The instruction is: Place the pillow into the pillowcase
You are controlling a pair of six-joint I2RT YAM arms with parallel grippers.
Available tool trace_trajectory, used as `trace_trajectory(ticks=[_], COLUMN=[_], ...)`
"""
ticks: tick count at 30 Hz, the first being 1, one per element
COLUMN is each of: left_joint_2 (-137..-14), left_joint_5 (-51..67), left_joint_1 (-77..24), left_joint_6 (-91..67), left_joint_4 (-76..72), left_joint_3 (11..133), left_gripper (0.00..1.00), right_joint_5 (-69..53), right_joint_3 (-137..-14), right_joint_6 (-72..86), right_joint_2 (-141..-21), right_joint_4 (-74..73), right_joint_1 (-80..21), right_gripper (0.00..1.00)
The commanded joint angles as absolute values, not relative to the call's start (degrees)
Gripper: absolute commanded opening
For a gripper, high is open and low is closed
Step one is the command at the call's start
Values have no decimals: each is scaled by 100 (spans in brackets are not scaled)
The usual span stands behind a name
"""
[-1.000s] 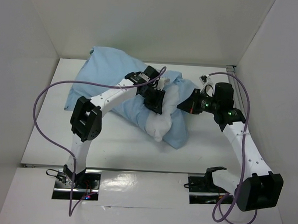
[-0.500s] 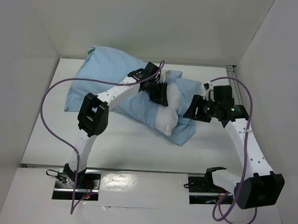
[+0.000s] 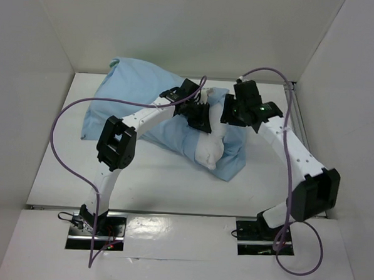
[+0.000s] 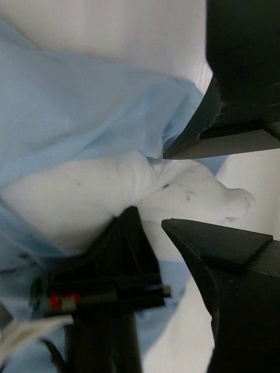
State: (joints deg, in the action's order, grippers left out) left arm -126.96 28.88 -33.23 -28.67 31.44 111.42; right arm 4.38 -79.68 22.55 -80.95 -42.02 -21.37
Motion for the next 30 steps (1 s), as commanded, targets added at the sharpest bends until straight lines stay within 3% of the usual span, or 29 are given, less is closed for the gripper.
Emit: trace_trajectory(ticks=[1,9,13,17,19,25,30], left_joint_2=[-12727,-12727,-12727,-12674,-12674,-12936,-13517], left_joint_5=[2461,2461,2461,2461,2399,2452,2504], left_joint_1=[-3173,-3173,-3173,-3173,-3173,-2971,-2865], left_joint_6=[-2663,-2610,-2610,-2610,-2610,-2795,-2848], left_joint_4=[3296,3296,3296,3296,3296,3296,3612], left_joint_3=[10873,10819,10819,10819,10880,11521,12557], left_gripper=[21,21,21,21,21,20,20], right_joint_5=[1309,1714,1907,2030,1917,-172,-3423], right_joint_3=[-8271,-8420,-8367,-8367,-8437,-8437,-8437], right_joint_6=[2408,2408,2408,2408,2295,1505,976], right_joint_2=[-8665,-9430,-9553,-9537,-9422,-8579,-8139], right_joint_4=[-3885,-3604,-3498,-3560,-3621,-3498,-3218], right_joint_1=[-2224,-2276,-2276,-2276,-2276,-2276,-2276], right_gripper=[53,54,39,0,0,0,0])
